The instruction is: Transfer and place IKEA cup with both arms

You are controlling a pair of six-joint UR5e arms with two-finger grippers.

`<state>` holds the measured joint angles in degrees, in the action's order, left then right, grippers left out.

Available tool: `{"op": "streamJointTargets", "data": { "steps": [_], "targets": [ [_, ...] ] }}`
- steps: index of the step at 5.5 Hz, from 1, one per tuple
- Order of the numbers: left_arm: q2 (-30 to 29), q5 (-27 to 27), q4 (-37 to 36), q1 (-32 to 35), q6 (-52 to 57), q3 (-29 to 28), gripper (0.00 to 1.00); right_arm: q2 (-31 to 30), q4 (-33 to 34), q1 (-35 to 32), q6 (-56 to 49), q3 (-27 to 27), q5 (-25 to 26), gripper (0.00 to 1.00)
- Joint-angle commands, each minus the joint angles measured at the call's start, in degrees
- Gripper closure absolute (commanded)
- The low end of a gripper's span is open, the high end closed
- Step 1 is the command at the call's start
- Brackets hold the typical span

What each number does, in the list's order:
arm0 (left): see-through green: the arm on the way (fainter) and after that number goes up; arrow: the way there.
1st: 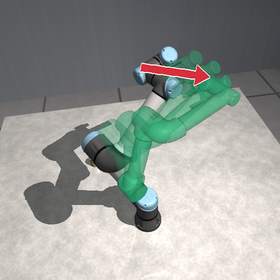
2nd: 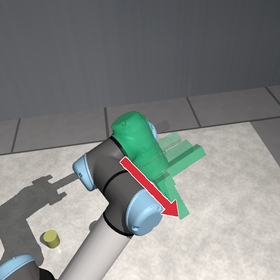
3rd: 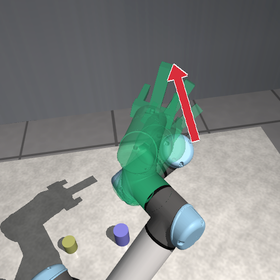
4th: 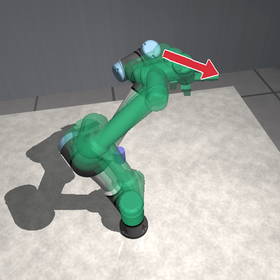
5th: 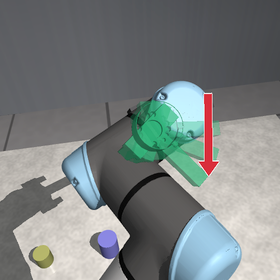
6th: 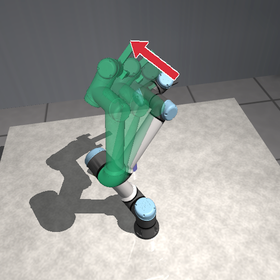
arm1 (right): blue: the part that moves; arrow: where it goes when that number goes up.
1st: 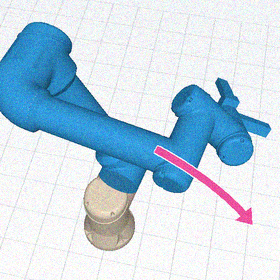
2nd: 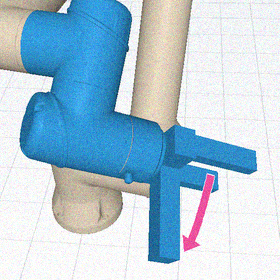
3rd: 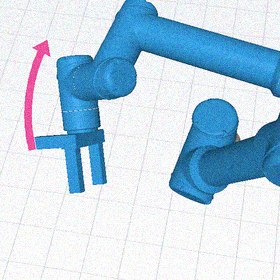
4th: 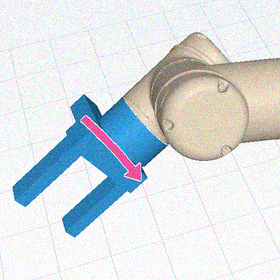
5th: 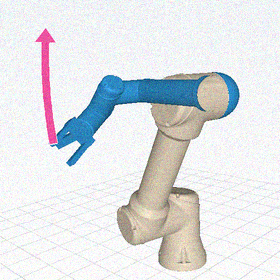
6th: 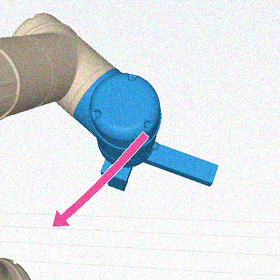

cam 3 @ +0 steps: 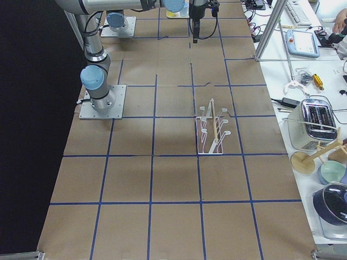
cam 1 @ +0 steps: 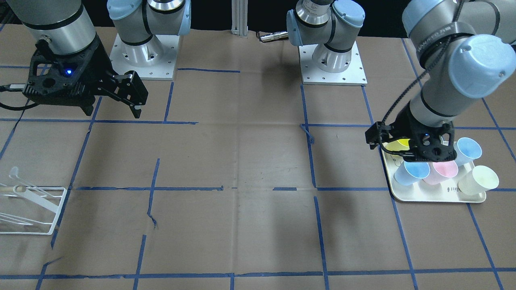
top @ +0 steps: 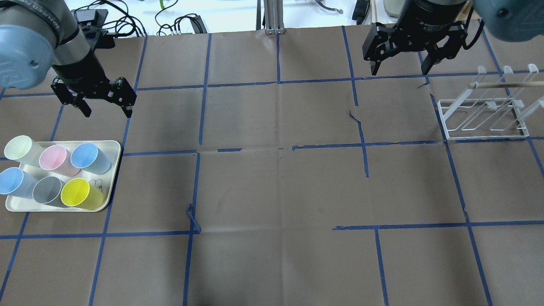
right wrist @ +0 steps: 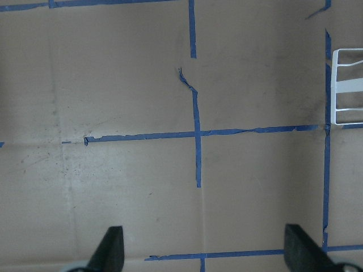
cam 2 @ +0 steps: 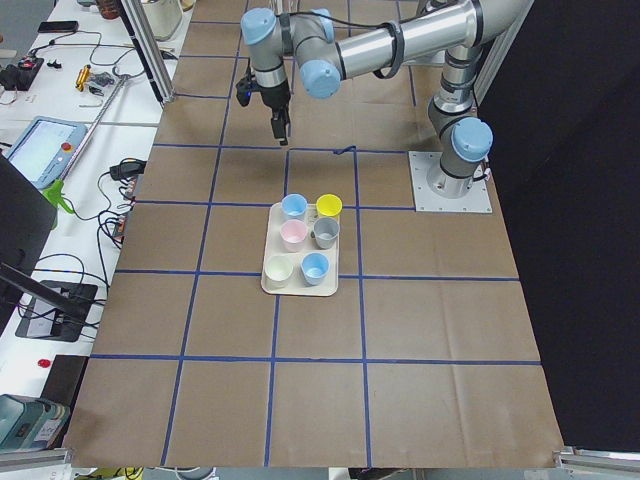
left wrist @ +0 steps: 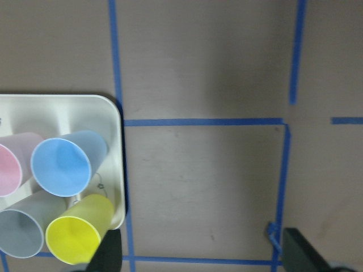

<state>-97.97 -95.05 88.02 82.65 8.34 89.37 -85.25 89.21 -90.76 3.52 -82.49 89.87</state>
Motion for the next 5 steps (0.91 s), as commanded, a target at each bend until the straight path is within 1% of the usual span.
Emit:
{"op": "streamJointTargets", "data": {
  "steps": [1, 2, 4, 5],
  "targets": [
    [5.4, 3.8, 1.29, 7.85, -3.85, -1.65, 0.02, 0.0, 0.0, -0.03, 0.0, -0.21, 0.04, 0.0],
    [5.6, 3.99, 0.85, 8.84, -4.38, -0.35, 0.02, 0.0, 0.0, -0.03, 0.0, -0.22, -0.04, 0.0],
    [6.65, 6.44, -0.13, 9.02, -5.7, -0.69, 0.02, 0.0, 0.0, -0.03, 0.0, -0.22, -0.04, 0.0],
    [7.52, 6.28, 0.48, 9.02, -5.97, -0.17, 0.02, 0.0, 0.0, -0.03, 0.0, -0.22, -0.04, 0.0]
  ]
}}
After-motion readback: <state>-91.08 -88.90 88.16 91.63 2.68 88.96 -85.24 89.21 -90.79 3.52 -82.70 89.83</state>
